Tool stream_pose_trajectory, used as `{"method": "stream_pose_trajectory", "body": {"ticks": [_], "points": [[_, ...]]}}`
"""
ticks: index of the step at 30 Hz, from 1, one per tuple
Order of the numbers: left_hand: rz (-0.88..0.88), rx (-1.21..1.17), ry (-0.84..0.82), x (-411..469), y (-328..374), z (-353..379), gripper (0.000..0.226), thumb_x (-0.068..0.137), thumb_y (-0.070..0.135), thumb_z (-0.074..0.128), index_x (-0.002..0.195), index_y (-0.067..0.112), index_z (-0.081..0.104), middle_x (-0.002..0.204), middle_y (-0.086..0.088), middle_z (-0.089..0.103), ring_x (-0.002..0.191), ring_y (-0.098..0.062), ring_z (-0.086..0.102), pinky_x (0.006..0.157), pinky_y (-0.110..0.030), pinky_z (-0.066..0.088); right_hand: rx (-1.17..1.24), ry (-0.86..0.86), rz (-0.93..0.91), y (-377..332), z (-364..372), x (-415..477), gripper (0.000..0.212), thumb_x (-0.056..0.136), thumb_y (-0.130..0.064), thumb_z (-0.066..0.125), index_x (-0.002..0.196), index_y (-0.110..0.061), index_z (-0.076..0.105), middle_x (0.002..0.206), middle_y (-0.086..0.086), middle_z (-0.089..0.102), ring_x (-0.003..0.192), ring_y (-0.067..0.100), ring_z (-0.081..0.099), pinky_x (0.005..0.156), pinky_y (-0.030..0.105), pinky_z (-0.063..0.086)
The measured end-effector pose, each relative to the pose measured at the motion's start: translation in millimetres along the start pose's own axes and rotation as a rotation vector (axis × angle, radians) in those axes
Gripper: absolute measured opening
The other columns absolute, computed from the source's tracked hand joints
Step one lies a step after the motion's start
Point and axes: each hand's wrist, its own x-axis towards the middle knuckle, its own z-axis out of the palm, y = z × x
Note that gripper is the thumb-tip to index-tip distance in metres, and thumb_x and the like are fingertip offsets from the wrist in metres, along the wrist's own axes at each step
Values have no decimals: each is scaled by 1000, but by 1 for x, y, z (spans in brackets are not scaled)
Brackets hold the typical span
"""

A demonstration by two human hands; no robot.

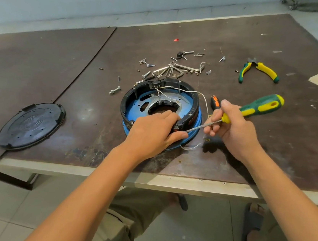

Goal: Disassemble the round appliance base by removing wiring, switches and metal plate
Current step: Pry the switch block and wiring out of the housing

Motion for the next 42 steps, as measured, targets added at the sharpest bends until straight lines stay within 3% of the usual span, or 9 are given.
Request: {"method": "stream_pose_trajectory", "body": {"ticks": [4, 11, 14, 16, 19, 21, 23, 28, 42], "points": [[-1, 10, 20, 0, 1, 0, 52, 94, 69, 27, 108, 25, 53, 94, 10, 57, 78, -12, 56, 57, -36, 50, -254, -146, -353, -8, 10, -14, 41, 102, -33, 54, 65, -23, 67, 58, 8, 64, 54, 47, 58, 55, 40, 51], [4, -24, -7, 0, 1, -3, 55, 92, 70, 27, 109, 24, 54, 94, 10, 57, 80, -12, 56, 62, -40, 53, -15, 175, 269, -11, 10, 18, 45, 101, -33, 56, 63, -9, 60, 45, 6, 48, 47, 24, 60, 45, 24, 49], [5, -28, -4, 0, 0, -4, 55, 91, 70, 28, 108, 25, 54, 93, 10, 57, 79, -12, 56, 62, -40, 53, 20, 181, 329, -9, 8, 13, 44, 104, -33, 53, 68, -8, 59, 48, 6, 49, 51, 23, 62, 48, 26, 53], [0, -27, 5, -1, 0, -3, 54, 92, 70, 30, 108, 24, 54, 92, 10, 56, 78, -12, 56, 61, -41, 53, -33, 91, 152, -13, 9, 1, 44, 106, -30, 51, 69, -7, 60, 51, 8, 54, 52, 28, 63, 56, 33, 53], [4, -22, 27, 0, -1, -1, 49, 94, 68, 36, 109, 24, 54, 94, 11, 58, 80, -12, 56, 61, -40, 53, -410, -197, -354, -20, 13, -20, 45, 105, -24, 50, 64, -10, 63, 62, 8, 65, 57, 33, 62, 58, 34, 51], [18, -23, 29, 0, -1, 0, 48, 95, 67, 40, 112, 25, 54, 95, 12, 57, 81, -12, 57, 61, -39, 52, -528, -254, -429, -22, 21, -25, 46, 103, -25, 49, 61, -11, 63, 63, 5, 63, 58, 23, 61, 59, 27, 47], [25, -30, 20, 0, -3, 0, 49, 95, 67, 40, 114, 24, 53, 96, 12, 56, 83, -13, 57, 62, -39, 52, -442, -114, -372, -21, 31, -24, 47, 100, -30, 52, 58, -12, 62, 57, 6, 62, 52, 24, 59, 54, 29, 46], [34, -48, 13, 0, -3, -1, 50, 94, 68, 38, 114, 25, 54, 91, 16, 50, 80, -11, 56, 60, -37, 52, -185, 180, 91, -20, 30, 11, 39, 83, -41, 59, 61, -9, 61, 43, 7, 52, 46, 25, 62, 45, 25, 47], [21, -58, 4, 2, -3, 1, 47, 98, 66, 25, 106, 28, 51, 86, 15, 48, 73, -8, 50, 55, -33, 44, -62, 185, 361, -11, 12, 28, 40, 101, -34, 56, 70, -8, 62, 45, 4, 55, 47, 21, 66, 44, 23, 53]]}}
